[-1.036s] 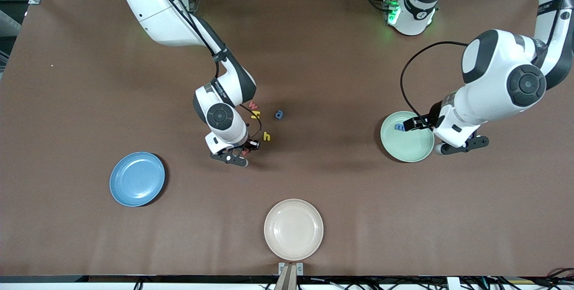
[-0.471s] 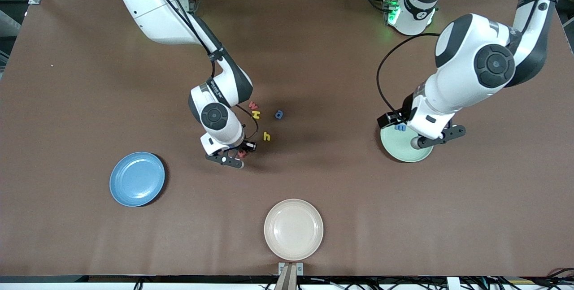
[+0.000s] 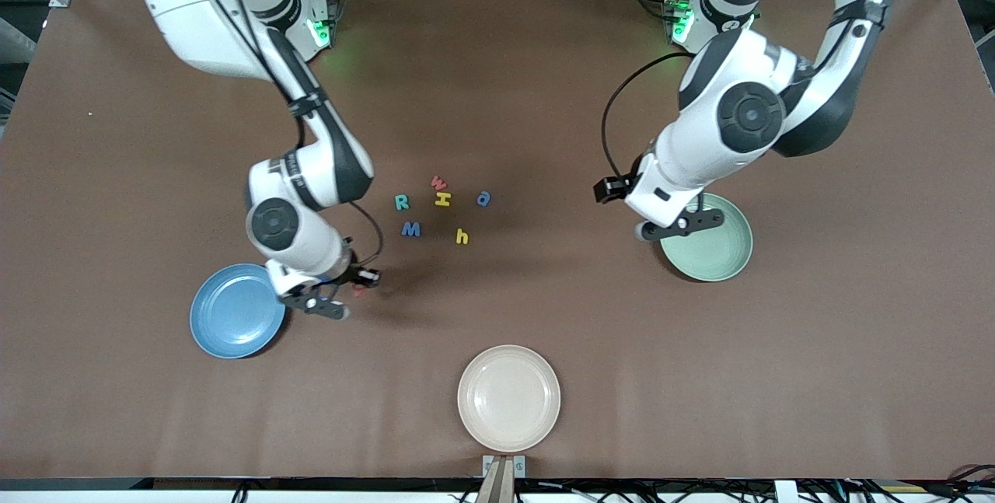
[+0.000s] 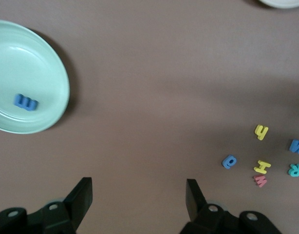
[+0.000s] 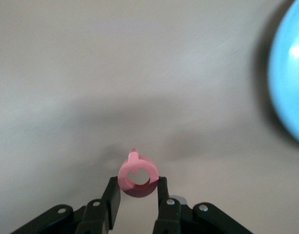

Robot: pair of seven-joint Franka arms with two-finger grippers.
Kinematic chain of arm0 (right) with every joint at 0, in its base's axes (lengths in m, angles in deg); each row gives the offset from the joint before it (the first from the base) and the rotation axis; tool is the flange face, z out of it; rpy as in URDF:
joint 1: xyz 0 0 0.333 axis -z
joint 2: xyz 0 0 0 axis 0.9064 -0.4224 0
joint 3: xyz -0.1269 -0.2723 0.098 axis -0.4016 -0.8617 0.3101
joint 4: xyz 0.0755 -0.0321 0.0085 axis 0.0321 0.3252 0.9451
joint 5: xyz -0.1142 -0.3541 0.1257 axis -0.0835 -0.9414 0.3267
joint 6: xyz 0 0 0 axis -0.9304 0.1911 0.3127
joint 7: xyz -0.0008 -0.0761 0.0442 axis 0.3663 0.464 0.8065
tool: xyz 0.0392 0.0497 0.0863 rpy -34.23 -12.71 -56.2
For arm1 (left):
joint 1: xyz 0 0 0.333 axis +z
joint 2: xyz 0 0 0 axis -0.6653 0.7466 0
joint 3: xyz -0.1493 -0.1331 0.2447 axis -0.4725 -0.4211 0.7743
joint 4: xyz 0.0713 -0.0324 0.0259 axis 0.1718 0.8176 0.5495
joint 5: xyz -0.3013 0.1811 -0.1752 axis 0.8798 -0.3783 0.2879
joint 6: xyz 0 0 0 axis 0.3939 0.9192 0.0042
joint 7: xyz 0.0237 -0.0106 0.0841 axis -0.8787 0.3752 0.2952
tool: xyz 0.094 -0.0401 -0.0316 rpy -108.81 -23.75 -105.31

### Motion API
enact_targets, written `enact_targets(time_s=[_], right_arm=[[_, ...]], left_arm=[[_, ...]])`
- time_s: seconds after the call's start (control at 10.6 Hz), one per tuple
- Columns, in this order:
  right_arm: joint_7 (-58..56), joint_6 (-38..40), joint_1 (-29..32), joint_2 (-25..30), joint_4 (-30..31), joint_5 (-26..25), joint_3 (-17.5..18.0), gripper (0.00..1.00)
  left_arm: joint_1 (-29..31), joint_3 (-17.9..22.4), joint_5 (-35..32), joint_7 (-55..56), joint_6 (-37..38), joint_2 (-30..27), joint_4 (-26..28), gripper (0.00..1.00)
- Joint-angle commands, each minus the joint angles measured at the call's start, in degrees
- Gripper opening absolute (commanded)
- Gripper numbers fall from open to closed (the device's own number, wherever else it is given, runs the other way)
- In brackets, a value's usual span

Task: Sort uppercase to blue plate, lowercase to green plate
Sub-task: 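Place the pink letter on the blue plate while the left gripper returns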

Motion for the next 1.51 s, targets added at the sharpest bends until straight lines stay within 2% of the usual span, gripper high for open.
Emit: enact_targets(time_s=[0.0, 0.28, 0.38, 0.47, 0.57, 0.85, 1.04, 1.22, 1.41], right_arm=[[-10.99, 0.28, 7.17, 1.02, 0.96, -1.04, 0.78, 0.00], [-27.00, 0.19, 15.00, -0.12, -0.62, -2.17, 0.69, 0.00], [-30.87, 0.19, 17.46, -1.00, -2.02, -3.31, 0.69, 0.02], [-31.87, 0.19, 18.18, -1.44, -2.64, -3.58, 0.69, 0.72], [-31.53, 0.37, 17.49, -1.44, -2.56, -3.50, 0.69, 1.00], [-28.65, 1.42, 15.21, -1.36, -2.47, -3.15, 0.87, 1.00], [-19.98, 3.61, 11.18, -1.27, -2.47, -2.97, 0.87, 1.00], [-16.16, 3.62, 9.31, -1.36, -2.12, -2.97, 0.87, 1.00], [-16.94, 3.53, 10.10, -1.44, -1.86, -2.97, 0.87, 1.00]], left_arm=[[-4.66, 1.13, -1.92, 5.44, -5.78, 4.99, -1.18, 0.86], [-10.91, 2.27, -9.66, 13.26, -6.07, 12.20, -5.05, 0.86], [-11.79, 2.27, -9.85, 14.16, -6.07, 13.69, -5.75, 0.91], [-12.67, 2.36, -9.94, 14.43, -6.15, 15.36, -6.45, 1.00], [-14.25, 3.14, -10.03, 15.65, -6.16, 17.03, -7.94, 1.00], [-23.46, 11.21, -10.74, 19.96, -6.76, 20.29, -11.72, 1.00], [-26.73, 13.25, -10.73, 23.02, -10.44, 22.75, -13.13, 1.00], [-28.66, 13.70, -11.09, 24.79, -10.81, 24.60, -14.98, 1.00], [-34.97, 19.47, -11.00, 25.85, -11.60, 25.31, -15.59, 1.00]])
